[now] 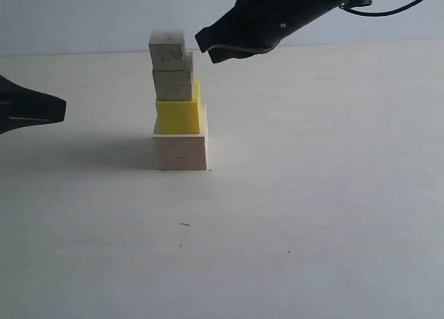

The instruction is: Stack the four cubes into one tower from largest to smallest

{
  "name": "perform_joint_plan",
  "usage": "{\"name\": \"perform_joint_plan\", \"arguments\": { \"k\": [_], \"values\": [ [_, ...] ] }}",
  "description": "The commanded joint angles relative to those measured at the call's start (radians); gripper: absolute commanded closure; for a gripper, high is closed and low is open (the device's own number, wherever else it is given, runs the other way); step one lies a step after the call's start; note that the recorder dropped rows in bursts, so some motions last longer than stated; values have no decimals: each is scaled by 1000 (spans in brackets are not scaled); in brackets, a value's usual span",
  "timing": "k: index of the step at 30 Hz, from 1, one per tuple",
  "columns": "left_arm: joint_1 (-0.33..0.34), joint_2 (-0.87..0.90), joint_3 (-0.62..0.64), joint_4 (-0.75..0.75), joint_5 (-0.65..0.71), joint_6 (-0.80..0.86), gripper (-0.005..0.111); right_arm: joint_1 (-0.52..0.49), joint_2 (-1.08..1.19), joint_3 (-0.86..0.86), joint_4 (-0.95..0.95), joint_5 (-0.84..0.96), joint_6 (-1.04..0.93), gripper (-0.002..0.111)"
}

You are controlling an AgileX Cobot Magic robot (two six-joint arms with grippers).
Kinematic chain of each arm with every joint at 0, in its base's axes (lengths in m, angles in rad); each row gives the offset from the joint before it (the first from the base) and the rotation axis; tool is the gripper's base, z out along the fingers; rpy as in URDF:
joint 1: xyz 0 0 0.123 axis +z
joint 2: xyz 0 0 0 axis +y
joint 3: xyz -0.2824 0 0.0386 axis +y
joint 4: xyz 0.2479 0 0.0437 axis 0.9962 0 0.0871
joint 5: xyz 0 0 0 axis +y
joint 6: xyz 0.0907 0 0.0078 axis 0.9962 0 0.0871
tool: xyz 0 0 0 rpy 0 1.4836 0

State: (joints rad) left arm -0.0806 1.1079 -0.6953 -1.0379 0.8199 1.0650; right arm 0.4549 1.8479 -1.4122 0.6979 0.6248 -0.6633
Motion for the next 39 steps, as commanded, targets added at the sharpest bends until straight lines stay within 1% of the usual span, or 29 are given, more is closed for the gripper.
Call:
{"name": "perform_joint_plan", "arguments": {
  "k": [1,9,17,21,39],
  "values": [
    [-2,-4,2,-11,2,1,107,-1,-1,-2,-32,30,41,108],
    [-2,-4,2,-11,2,1,107,-1,70,1,-46,54,66,108],
    [-2,-4,2,-11,2,1,107,-1,172,1,0,60,55,108],
    [-2,-4,2,-11,-3,4,107,-1,172,1,92,85,-27,108],
    [-2,-4,2,-11,-7,4,107,-1,172,1,134,110,-53,108]
  ]
}}
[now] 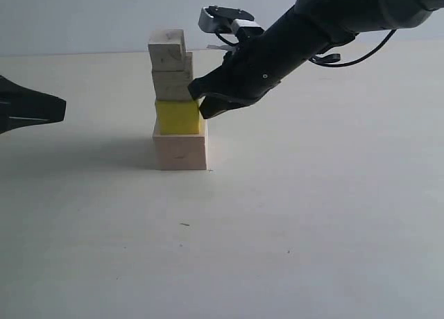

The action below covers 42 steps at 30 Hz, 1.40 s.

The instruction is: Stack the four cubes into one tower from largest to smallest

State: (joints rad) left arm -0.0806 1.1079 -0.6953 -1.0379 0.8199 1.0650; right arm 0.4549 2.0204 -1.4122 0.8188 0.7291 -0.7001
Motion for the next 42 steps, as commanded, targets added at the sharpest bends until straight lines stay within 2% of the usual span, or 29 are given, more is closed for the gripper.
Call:
{"name": "perform_joint_plan", "arguments": {
  "k": [1,14,17,22,28,34,38,42],
  "values": [
    [-2,-4,2,-11,-7,4,107,-1,-1,1,13,7,-16,108],
    [-2,-4,2,-11,-5,4,107,-1,-1,1,-26,-27,-14,108],
    [-2,-4,2,-4,-5,4,107,-1,-18,1,-147,-46,73,108],
    [-2,-11,2,3,-7,2,107,-18,-148,1,-548,-92,338,108],
    [-2,-69,5,-6,-73,2,107,-73,-416,15,-570,-137,387,108],
    [-2,-266,51,-130,-260,86,107,-70,-797,253,-387,-369,375,108],
    [-2,-457,102,-132,-416,86,107,-70,-1023,461,-397,-533,366,108],
    [-2,-621,166,-132,-503,84,107,-70,-1228,632,-397,-573,333,108]
  ]
}}
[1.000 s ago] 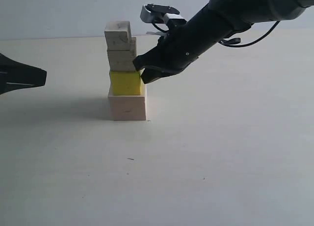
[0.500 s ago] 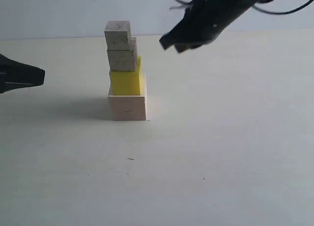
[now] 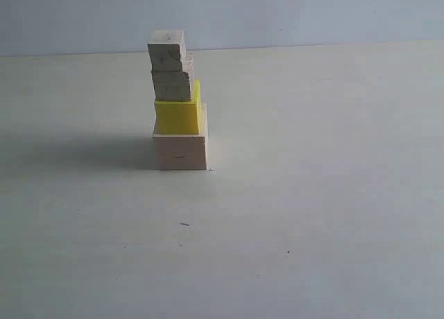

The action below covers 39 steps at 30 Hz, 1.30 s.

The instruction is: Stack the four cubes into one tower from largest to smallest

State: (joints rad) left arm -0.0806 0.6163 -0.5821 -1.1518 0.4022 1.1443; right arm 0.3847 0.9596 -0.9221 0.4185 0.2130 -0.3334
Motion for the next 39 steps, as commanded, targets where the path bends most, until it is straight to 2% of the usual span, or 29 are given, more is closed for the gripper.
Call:
{"name": "perform_joint_plan", "arguments": {
  "k": [1,5,12,28,32,39],
  "values": [
    [-2,-160,69,-18,-88,1,107,0,-206,170,4,-57,-34,108],
    [-2,-251,130,-10,-88,1,107,0,-334,236,-53,-47,-34,108],
    [-2,-273,157,20,-88,1,107,0,-443,236,-59,-21,-14,108],
    [-2,-288,157,20,-88,1,107,0,-468,236,-59,-21,-14,108],
    [32,-362,157,79,-88,3,107,0,-468,236,-59,-21,-14,108],
    [86,-443,157,76,-88,3,107,0,-468,236,-59,-21,-14,108]
  ]
}}
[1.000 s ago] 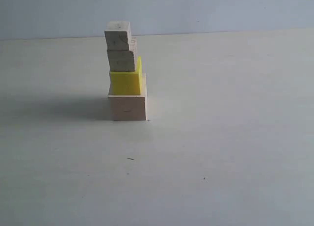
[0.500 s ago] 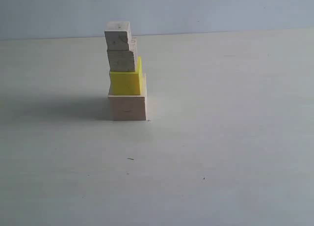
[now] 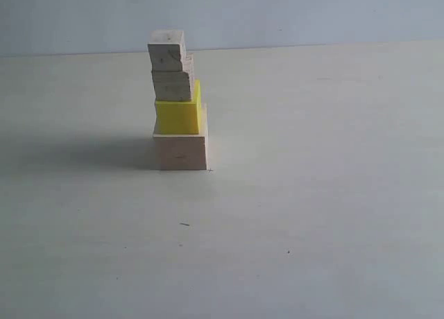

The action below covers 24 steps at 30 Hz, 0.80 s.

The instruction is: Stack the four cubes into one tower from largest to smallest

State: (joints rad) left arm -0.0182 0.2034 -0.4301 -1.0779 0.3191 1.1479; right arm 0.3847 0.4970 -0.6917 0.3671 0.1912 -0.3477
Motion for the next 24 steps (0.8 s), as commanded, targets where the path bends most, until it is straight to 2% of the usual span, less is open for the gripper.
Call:
{"name": "perform_joint_plan", "arguments": {
  "k": [1,9,18,24],
  "values": [
    [36,-38,5,3,-5,0,107,0,-5,6,-8,1,0,108],
    [139,-65,5,-1,4,-4,107,0,-5,6,-8,1,0,108],
    [141,-65,5,-16,-5,-4,107,0,-5,6,-8,1,0,108],
    [141,-65,8,-29,42,-5,107,0,-5,6,-8,1,0,108]
  ]
}}
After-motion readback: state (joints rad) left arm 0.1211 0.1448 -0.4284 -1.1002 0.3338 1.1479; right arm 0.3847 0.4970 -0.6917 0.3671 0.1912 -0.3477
